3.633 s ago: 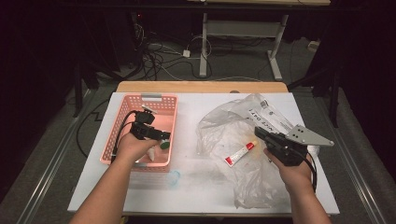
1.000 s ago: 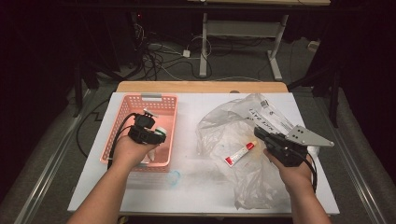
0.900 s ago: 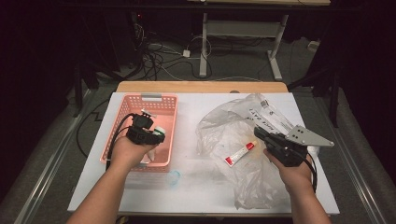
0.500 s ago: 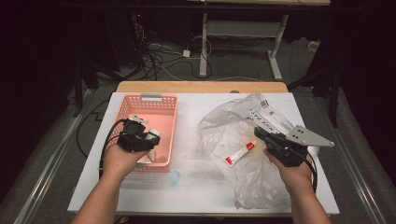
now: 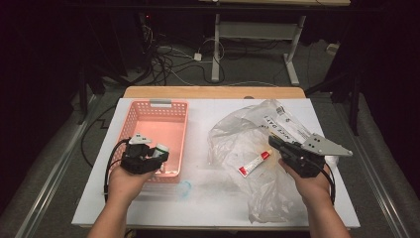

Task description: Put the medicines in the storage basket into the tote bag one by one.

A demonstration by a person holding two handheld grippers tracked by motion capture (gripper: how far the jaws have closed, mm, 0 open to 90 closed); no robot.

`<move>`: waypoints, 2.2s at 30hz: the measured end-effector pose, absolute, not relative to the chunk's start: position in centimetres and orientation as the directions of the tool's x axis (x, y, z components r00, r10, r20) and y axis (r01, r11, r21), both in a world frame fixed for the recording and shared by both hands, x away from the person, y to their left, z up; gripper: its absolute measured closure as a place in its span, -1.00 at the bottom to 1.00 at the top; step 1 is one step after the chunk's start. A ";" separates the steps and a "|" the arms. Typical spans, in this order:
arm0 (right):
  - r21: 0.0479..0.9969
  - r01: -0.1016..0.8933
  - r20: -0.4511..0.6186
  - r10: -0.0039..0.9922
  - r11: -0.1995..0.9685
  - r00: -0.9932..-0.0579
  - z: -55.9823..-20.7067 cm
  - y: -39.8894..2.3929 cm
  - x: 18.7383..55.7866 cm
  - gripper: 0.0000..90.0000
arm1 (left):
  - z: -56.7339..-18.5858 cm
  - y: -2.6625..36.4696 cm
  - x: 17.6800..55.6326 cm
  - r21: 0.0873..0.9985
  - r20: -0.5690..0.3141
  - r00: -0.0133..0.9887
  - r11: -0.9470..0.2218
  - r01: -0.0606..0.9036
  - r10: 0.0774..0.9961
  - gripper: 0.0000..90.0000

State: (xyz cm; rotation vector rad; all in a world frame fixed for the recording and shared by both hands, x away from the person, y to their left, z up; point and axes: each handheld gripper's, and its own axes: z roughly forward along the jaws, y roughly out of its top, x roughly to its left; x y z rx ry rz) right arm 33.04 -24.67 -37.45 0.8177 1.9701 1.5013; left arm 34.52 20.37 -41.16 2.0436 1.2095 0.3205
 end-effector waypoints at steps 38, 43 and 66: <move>0.970 0.144 -0.048 0.733 0.197 -0.678 -37.4 -24.9 32.8 1.00 | -40.0 15.6 31.1 0.795 -0.177 0.671 -0.298 0.529 0.720 0.20; 0.970 0.143 -0.048 0.735 0.195 -0.677 -37.4 -24.9 32.8 1.00 | -40.1 13.7 30.4 0.794 -0.171 0.707 -0.328 0.512 0.687 0.20; 0.969 0.145 -0.049 0.730 0.200 -0.681 -37.5 -24.8 32.7 1.00 | -42.0 6.2 30.3 0.782 -0.170 0.795 -0.411 0.468 0.583 0.20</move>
